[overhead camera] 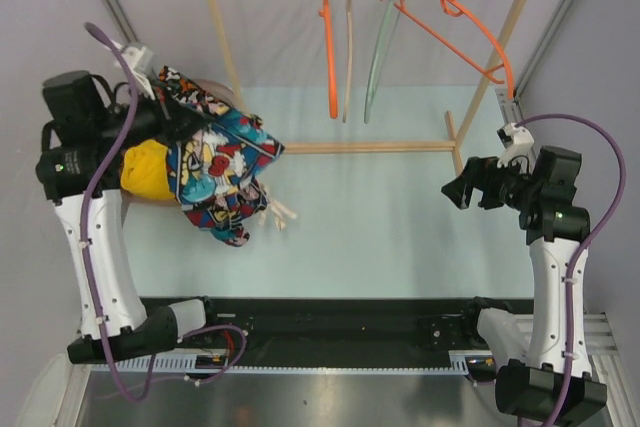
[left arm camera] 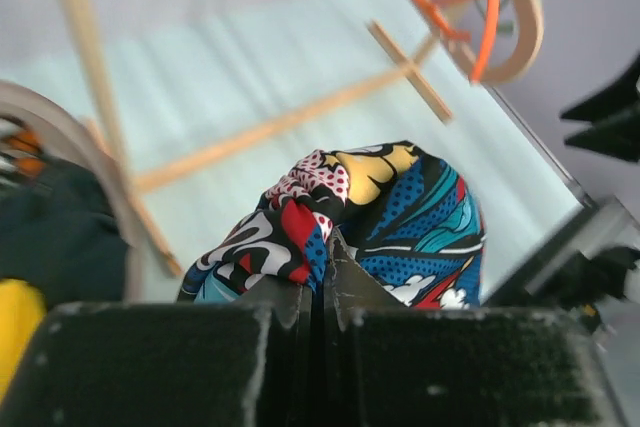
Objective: Place the shorts on the hanger
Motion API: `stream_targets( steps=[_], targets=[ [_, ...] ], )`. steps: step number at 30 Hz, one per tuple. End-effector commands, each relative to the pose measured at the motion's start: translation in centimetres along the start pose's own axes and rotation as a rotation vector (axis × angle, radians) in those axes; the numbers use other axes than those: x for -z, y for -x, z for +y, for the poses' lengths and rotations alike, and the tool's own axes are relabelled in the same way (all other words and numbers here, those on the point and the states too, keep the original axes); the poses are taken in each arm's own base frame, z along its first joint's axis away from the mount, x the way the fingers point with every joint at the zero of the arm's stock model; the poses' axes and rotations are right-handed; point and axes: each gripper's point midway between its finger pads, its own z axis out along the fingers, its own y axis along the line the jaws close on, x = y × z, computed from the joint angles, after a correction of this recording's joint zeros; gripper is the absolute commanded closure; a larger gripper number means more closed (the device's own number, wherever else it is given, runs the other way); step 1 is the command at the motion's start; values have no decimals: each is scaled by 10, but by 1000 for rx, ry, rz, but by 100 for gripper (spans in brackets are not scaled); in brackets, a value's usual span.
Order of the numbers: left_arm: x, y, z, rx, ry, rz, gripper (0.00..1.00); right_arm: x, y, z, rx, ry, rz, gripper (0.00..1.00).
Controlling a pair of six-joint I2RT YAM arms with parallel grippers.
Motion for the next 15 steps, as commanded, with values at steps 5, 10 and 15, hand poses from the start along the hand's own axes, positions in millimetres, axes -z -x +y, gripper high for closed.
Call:
stream_targets(
  steps=[5,10,15],
  targets=[
    [-38,-91,-55,-74,-305,187,100,3,3,6,10,27,-27,0],
    [-40,-81,-111,-135,-580,152,100,-1,4,4,-6,27,-16,0],
    [-32,-82,-108,-180,-634,180,100,-1,5,2,-1,21,-11,0]
  ],
)
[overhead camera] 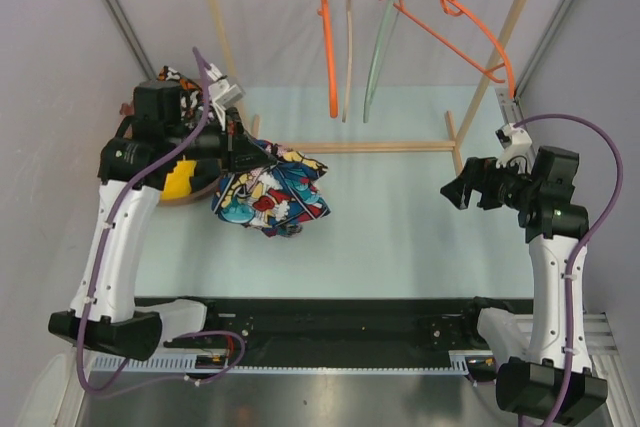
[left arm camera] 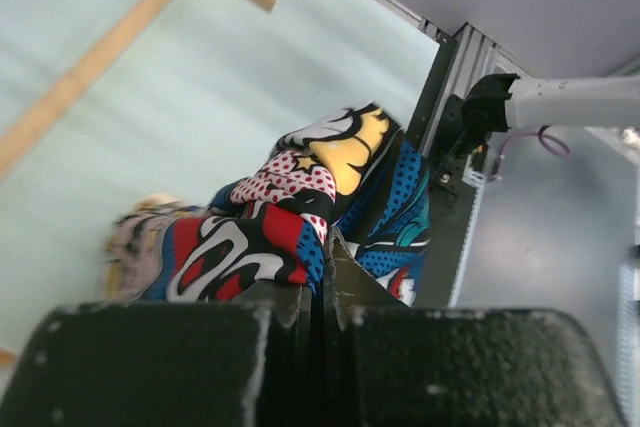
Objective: Place the shorts on the hanger
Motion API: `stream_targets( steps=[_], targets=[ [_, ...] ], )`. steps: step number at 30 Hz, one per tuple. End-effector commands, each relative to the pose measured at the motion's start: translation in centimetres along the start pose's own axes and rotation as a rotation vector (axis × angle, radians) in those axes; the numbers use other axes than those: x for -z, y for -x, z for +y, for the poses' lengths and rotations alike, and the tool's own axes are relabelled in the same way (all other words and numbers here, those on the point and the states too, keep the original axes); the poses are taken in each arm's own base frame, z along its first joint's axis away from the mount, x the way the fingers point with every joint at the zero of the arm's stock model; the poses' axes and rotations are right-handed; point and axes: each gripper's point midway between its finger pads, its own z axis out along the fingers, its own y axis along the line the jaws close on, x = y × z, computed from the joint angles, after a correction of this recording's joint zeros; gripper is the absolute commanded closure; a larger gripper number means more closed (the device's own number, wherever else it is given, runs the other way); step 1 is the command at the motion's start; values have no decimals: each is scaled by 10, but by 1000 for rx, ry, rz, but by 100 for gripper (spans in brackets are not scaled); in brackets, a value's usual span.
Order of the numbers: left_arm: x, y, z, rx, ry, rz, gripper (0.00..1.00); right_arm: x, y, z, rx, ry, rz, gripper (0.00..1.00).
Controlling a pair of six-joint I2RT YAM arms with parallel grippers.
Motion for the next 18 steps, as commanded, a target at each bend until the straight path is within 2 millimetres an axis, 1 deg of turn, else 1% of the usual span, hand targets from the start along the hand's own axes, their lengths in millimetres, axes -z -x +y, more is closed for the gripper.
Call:
stream_targets(
  steps=[1,2,3,4,5,6,7,8,9,10,11,12,14,15,16,17,18],
  targets=[
    [15,8,-13,-230,-98,-30,100,2,8,3,16,13,-21,0],
    [17,-4,-1,-218,-69,-1,99,1,6,2,8,13,-9,0],
    [18,-34,21,-123,-32,61,93,1,4,2,5,17,-3,0],
    [21,-56,45,-194,27,133,76,0,2,2,0,18,4,0],
    [24,-78,60,-203,52,196,69,-2,1,1,-9,21,15,0],
    [31,-115,80,-136,83,265,61,-2,1,0,-13,22,18,0],
    [39,-133,97,-193,112,318,44,-2,1,1,-17,24,21,0],
    [49,-152,113,-190,161,377,38,-3,0,1,-18,27,22,0],
    [60,-167,129,-149,205,393,32,-3,0,1,-23,29,23,0],
    [65,-171,134,-165,206,405,18,-4,0,1,-29,30,23,0],
    [68,-172,133,-171,196,416,6,-4,0,1,-36,30,25,0],
    [65,-167,128,-194,171,422,0,-5,-1,1,-49,33,29,0],
    [58,-152,117,-272,159,401,0,-7,-1,2,-84,42,34,0],
    [43,-148,112,-364,134,406,0,-9,-2,3,-101,51,40,0],
    [38,-141,103,-427,158,393,0,-12,-4,2,-136,54,51,0],
    [17,-140,88,-523,102,399,1,-14,-5,2,-152,58,57,0],
    [3,-145,92,-600,107,387,2,-15,-5,2,-161,63,62,0]
  ],
)
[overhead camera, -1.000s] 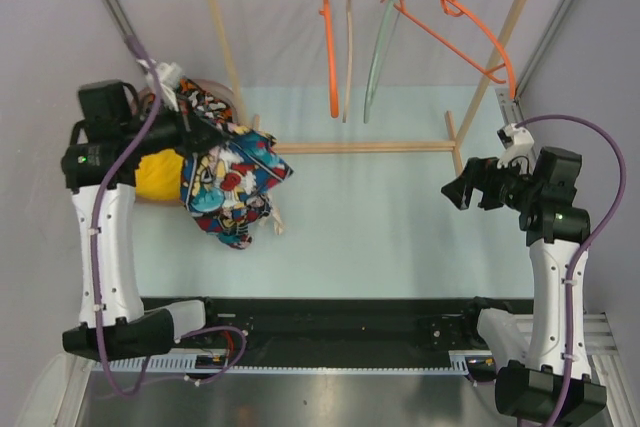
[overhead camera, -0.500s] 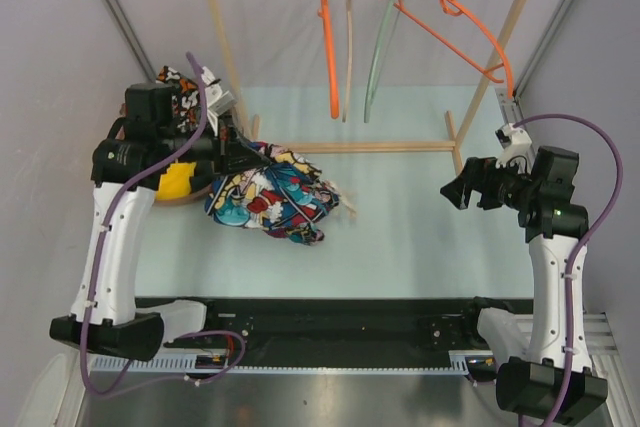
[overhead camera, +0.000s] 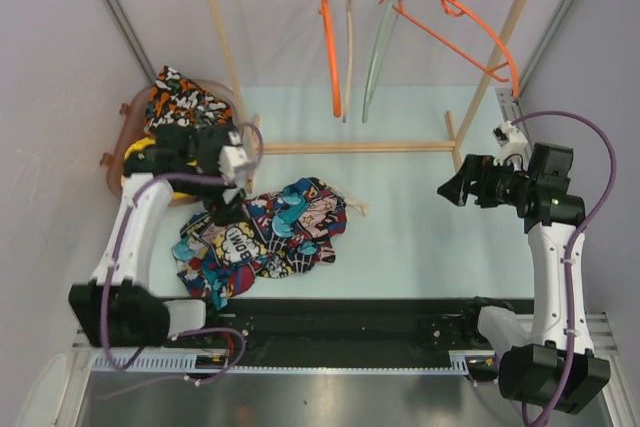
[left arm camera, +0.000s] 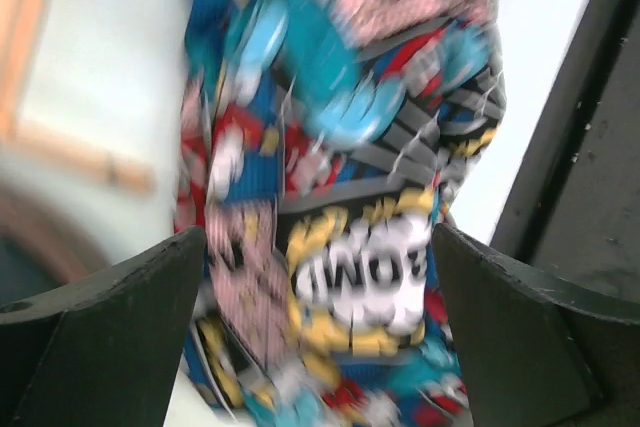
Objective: Place the shorts on the hanger
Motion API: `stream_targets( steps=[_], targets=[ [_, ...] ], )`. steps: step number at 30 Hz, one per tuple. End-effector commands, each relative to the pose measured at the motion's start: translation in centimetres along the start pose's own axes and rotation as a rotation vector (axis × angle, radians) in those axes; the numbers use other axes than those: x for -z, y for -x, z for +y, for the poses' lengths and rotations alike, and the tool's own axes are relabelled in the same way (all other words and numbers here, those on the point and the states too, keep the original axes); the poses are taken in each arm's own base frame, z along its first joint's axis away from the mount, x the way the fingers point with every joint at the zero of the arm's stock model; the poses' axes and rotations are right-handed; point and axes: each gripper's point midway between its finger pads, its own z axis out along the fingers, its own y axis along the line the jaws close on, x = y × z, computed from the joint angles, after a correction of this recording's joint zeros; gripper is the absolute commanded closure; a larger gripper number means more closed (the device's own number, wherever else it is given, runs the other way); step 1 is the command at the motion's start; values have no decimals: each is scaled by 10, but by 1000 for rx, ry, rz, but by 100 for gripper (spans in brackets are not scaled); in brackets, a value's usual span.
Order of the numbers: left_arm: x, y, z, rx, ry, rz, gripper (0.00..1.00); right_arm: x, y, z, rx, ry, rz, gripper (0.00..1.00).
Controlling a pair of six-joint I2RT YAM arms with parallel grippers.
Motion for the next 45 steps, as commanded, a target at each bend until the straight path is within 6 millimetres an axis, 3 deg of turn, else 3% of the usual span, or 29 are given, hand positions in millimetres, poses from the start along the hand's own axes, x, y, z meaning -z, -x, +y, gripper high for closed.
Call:
stream_targets(
  steps=[1,2,3,5,7,8,11,12,17,19,20,21,22,23,24,25,28,29,31,32,34,35,36,37,38,39,41,44,45],
  targets=[
    [-20,47,-39,-505,73,-92,2,-8,1,2,-111,39,19,0],
    [-43,37,-58,-575,8,-75,3,-9,-2,2,-124,44,27,0],
    [-51,52,-55,-664,63,-118,5,-10,-4,2,-134,51,31,0],
    [-72,57,-65,-787,85,-108,9,-13,-8,-1,-157,51,32,0],
    [-93,62,-58,-877,144,-86,11,-14,-8,-1,-164,54,26,0],
    [-107,64,-70,-922,112,-78,11,-14,-8,-1,-170,56,28,0],
    [-136,88,-74,-931,117,-77,11,-14,-10,-2,-197,54,27,0],
    [-154,82,-74,-896,85,-35,12,-14,-12,-3,-212,52,30,0],
    [-201,90,-73,-894,107,45,13,-17,-15,-5,-238,55,27,0],
    [-227,72,-63,-900,121,143,21,-18,-16,-6,-246,56,31,0],
    [-232,75,-57,-898,137,168,27,-19,-16,-6,-245,61,32,0],
    [-236,71,-50,-881,157,217,50,-19,-17,-6,-247,61,36,0],
    [-251,57,-47,-861,125,275,63,-19,-17,-6,-248,61,40,0],
    [-248,68,-40,-852,162,293,75,-19,-17,-6,-247,62,40,0],
    [-249,73,-40,-832,161,289,98,-20,-18,-6,-246,64,42,0],
    [-245,85,-43,-822,155,261,100,-20,-18,-6,-250,65,45,0],
    [-219,152,-64,-771,133,65,100,-21,-18,-8,-255,63,49,0],
    [-188,198,-73,-773,175,-66,100,-21,-16,-8,-252,63,43,0],
    [-150,245,-84,-711,229,-231,100,-21,-14,-8,-252,64,36,0],
    [-114,278,-93,-684,269,-361,100,-22,-13,-8,-261,66,35,0],
    [-87,291,-114,-709,238,-451,100,-24,-9,-8,-259,76,26,0],
    [-90,280,-120,-745,212,-435,100,-25,-9,-7,-268,88,29,0],
    [-77,271,-132,-781,193,-446,100,-26,-7,-7,-272,93,29,0],
    [-88,243,-151,-820,95,-387,100,-27,-6,-7,-274,99,29,0],
    [-106,202,-156,-877,27,-288,100,-28,-6,-8,-277,103,37,0],
    [-107,174,-165,-910,-29,-237,96,-28,-5,-8,-270,103,38,0],
    [-122,74,-184,-979,-248,13,84,-28,-5,-8,-268,112,46,0],
    [-116,-26,-180,-960,-386,264,79,-29,-9,-7,-253,121,63,0],
    [-113,-43,-177,-964,-402,306,77,-29,-11,-7,-258,124,73,0]
  ],
)
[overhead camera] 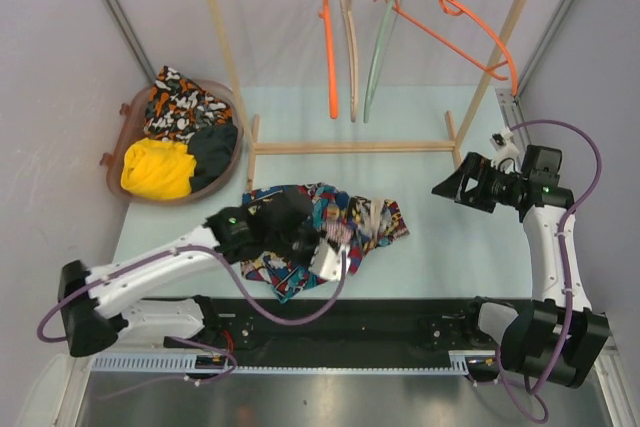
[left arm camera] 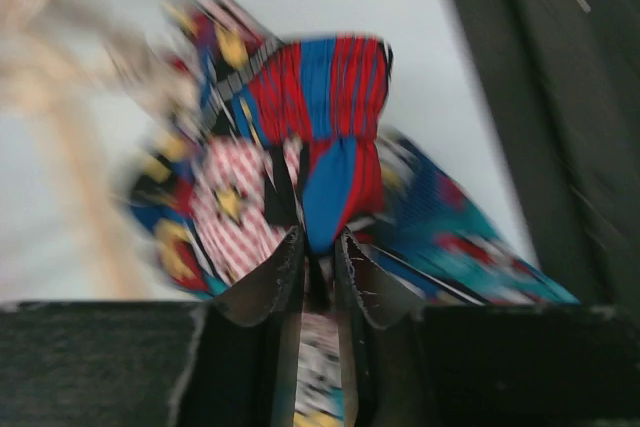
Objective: Place the shorts on the hanger
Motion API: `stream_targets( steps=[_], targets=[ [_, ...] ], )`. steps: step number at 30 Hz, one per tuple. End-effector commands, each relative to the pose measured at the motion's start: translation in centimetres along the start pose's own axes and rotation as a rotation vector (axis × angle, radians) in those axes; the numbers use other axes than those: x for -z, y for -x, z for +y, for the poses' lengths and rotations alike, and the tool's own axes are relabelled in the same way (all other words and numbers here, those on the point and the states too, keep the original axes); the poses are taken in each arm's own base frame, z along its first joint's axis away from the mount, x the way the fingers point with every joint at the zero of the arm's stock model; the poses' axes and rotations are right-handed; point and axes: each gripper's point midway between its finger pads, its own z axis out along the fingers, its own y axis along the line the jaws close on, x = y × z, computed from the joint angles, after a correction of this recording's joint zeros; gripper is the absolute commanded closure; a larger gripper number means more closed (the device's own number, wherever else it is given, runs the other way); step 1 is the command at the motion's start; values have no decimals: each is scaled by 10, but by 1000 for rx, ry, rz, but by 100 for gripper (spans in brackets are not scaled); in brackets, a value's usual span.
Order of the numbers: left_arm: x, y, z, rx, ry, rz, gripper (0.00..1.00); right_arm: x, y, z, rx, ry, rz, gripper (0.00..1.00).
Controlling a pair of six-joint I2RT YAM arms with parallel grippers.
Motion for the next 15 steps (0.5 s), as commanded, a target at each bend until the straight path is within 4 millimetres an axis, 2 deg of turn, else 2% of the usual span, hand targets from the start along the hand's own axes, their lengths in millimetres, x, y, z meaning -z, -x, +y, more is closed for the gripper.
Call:
stream_targets(
  steps=[1,3,4,5,6,7,9,10,12,13,14,15],
  targets=[
    [19,-115,-154,60,-524,317,73,3,9,9,49,43,-9,0],
    [30,-119,-162,63,-543,321,52,-2,6,6,35,46,6,0],
    [34,-110,-155,55,-503,284,43,-4,5,6,17,51,15,0],
    [34,-102,-149,70,-471,262,31,-7,4,5,9,56,22,0],
    [34,-95,-142,73,-442,238,27,-11,2,3,-12,57,38,0],
    [28,-82,-121,62,-372,195,24,-15,-3,3,-33,66,55,0],
    [20,-71,-102,80,-314,175,21,-19,-3,0,-43,66,49,0],
    [14,-57,-78,68,-249,136,21,-19,-3,-1,-43,61,42,0],
    [-4,-51,-64,104,-258,135,21,-21,-6,-4,-55,52,42,0],
    [-10,-36,-41,111,-205,103,21,-20,-7,-3,-56,49,36,1],
    [-30,-40,-34,139,-222,123,21,-21,-9,-5,-59,49,36,1],
    [-40,-32,-18,138,-189,102,21,-22,-13,-7,-71,43,39,1]
  ],
)
